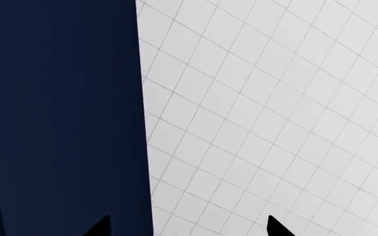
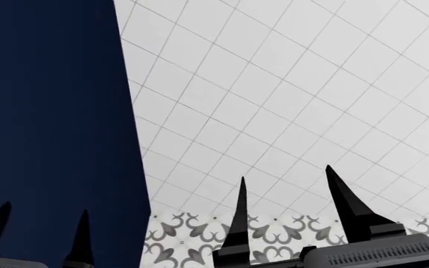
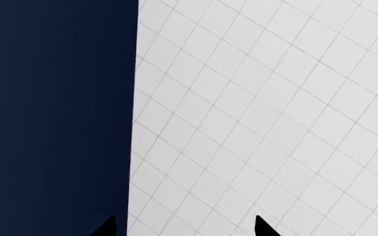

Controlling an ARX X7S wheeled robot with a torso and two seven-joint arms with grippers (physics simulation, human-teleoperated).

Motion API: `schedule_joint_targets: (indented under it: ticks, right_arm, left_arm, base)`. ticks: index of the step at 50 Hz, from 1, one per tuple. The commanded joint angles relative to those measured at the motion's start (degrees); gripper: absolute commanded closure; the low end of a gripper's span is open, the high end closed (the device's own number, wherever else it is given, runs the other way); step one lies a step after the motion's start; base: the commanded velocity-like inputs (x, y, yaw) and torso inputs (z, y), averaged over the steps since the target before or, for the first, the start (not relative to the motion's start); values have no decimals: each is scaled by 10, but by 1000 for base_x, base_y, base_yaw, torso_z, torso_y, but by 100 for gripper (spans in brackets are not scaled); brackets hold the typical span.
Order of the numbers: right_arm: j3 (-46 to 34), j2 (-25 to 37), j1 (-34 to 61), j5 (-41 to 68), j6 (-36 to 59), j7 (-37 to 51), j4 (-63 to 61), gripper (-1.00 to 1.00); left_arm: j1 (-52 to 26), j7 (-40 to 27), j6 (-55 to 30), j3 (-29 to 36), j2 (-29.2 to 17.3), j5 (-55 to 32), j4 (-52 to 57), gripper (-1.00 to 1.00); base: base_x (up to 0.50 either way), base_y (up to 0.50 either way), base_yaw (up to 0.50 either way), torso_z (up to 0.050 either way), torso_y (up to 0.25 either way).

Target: Close the fridge doors

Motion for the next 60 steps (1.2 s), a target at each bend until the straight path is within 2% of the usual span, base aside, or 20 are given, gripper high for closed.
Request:
schedule_joint_targets:
  ticks: [1, 41, 43, 45, 51, 54, 60]
  right_arm:
    - [1, 1, -2, -1, -3, 0, 0, -100]
    - [5, 3, -8, -3, -13, 2, -8, -100]
    - [7, 4, -9, -2, -14, 4, -9, -100]
    - [7, 6, -9, -2, -12, 6, -13, -100]
    - [9, 6, -7, -1, -14, 4, -12, -100]
    - [6, 3, -1, -1, -13, -1, -10, -100]
    - [8, 5, -5, -1, -18, -2, -7, -100]
  left_arm:
    - [1, -1, 3, 0, -1, -1, 0, -100]
    - [5, -13, 10, -1, -4, 1, 5, -100]
    - [22, -9, 18, -20, -10, -31, 23, -100]
    - [35, -16, 20, -23, -14, -26, 29, -100]
    - [148, -26, 67, -49, -49, -28, 82, -100]
    - [195, -35, 80, -91, -71, -72, 111, -100]
    - [252, -53, 100, -132, -84, -79, 107, -100]
  base:
    - [0, 70, 0, 0, 0]
    - [98, 3, -2, 0, 0]
    - [7, 2, -7, 0, 0]
    - [0, 1, -2, 0, 0]
    - [0, 0, 0, 0, 0]
    - [0, 0, 0, 0, 0]
    - [0, 0, 0, 0, 0]
